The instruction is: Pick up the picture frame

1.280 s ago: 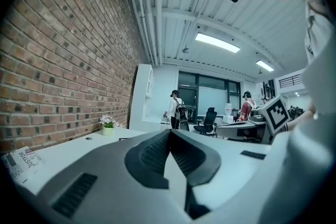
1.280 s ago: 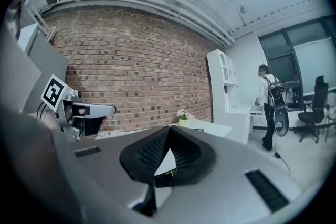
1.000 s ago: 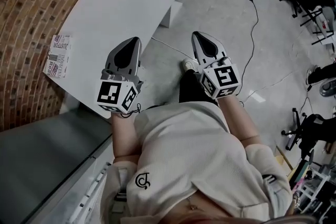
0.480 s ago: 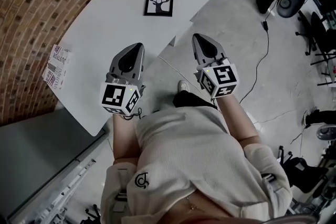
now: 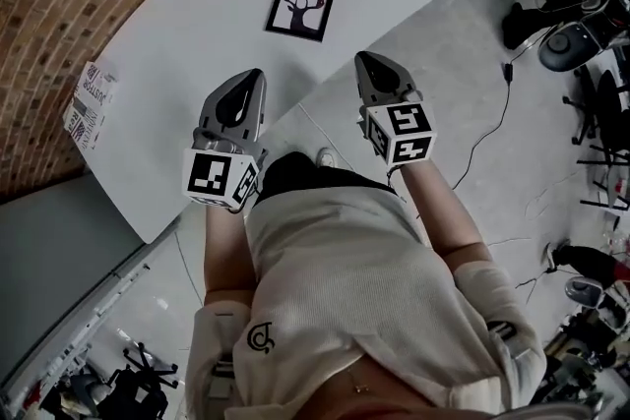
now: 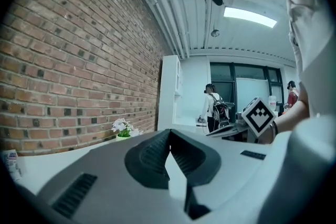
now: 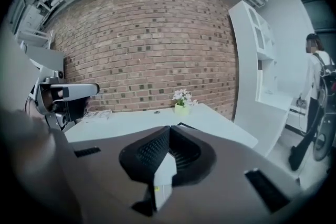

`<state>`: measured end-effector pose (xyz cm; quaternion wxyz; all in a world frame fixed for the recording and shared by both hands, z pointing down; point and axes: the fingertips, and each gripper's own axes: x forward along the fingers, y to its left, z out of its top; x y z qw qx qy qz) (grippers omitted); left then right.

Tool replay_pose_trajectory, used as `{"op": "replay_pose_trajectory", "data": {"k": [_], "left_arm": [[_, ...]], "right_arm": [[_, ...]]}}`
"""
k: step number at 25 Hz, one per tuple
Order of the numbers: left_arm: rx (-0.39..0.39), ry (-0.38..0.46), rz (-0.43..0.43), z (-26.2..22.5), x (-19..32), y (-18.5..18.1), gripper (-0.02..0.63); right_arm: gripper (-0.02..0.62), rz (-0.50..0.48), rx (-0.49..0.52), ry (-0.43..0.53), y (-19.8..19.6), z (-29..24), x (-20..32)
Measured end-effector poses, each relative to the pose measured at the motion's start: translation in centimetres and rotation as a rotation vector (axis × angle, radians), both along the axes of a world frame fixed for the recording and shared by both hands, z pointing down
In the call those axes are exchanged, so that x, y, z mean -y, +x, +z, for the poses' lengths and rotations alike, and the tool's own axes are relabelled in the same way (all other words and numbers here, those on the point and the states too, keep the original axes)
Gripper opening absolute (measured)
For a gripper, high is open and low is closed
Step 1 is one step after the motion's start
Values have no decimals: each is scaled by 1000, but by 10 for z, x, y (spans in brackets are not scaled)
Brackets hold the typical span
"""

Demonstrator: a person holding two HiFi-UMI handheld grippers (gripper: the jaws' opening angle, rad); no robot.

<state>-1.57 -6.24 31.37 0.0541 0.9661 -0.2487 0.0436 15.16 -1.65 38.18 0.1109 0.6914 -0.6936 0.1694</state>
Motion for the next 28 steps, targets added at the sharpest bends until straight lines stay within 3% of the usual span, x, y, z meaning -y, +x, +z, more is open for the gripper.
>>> {"op": "replay_pose_trajectory", "data": {"k": [7,17,24,28], "left_arm": [[32,-27,20,30,41,13,14],[32,-112,141,65,106,42,14],[36,-185,192,94,135,48,14],[38,-221,209,109,149,50,14]], "right_arm": [[8,-87,4,-96,-8,42,48],[9,0,75,-355,8,131,100],[135,34,127,-505,19,180,130],[160,90,164,-588,35,202,140]]}}
